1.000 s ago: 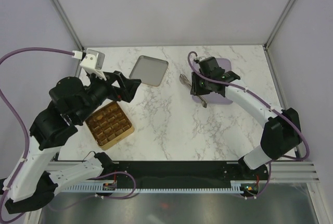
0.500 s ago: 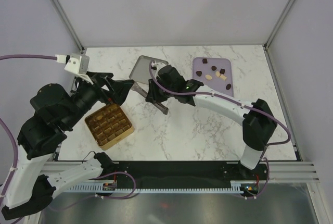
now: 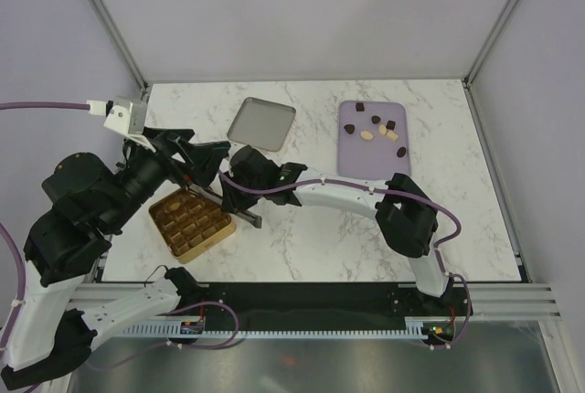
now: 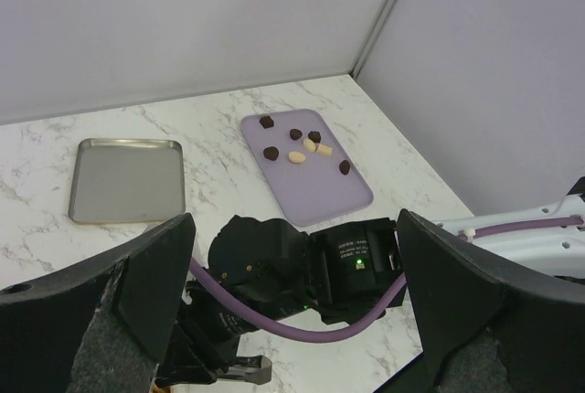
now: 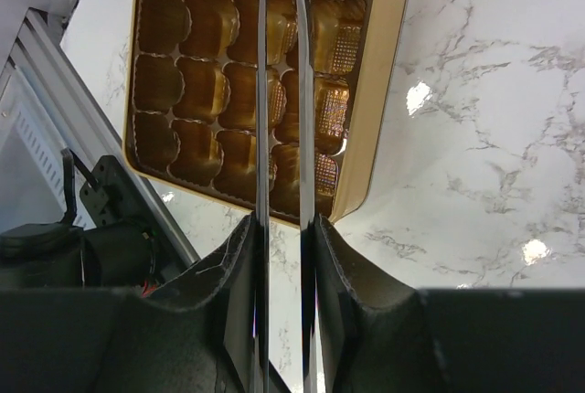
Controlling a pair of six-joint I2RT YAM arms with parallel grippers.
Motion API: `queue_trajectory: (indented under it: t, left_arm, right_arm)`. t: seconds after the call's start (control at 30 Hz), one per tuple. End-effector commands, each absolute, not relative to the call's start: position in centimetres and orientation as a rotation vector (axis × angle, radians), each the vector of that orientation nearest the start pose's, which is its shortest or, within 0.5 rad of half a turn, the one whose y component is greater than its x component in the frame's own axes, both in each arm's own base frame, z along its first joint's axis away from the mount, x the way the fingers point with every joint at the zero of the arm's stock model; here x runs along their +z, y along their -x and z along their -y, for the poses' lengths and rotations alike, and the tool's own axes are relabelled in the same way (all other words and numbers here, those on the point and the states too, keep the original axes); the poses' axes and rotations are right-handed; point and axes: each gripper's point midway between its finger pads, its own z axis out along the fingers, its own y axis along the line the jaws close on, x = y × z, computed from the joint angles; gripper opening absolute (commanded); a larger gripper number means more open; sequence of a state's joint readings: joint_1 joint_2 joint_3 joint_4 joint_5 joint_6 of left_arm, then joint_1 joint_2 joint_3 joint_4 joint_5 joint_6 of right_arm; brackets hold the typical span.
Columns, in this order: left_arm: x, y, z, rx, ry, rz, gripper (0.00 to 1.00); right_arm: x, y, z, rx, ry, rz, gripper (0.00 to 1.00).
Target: Pack the chocolate
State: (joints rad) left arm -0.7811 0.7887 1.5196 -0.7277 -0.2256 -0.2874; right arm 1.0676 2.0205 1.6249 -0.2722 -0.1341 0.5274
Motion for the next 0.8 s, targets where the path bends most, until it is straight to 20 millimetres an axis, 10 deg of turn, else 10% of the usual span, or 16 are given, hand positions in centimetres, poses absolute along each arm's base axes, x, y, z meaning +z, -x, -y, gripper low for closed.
queue_trajectory:
  t: [0.0,0.77]
  left_arm:
    - [48.0,-17.5,13.5,-0.664,-0.223,-1.558,1.0]
    - [47.2,-18.2,14.3,-0.654,-0.234,-1.589,1.0]
  right_arm:
    - [15.6,-24.0,-52.0,0.983,0.712,-2.236,0.32]
    - [15.3,-24.3,-51.7,0.905,0.743,-2.23,0.45]
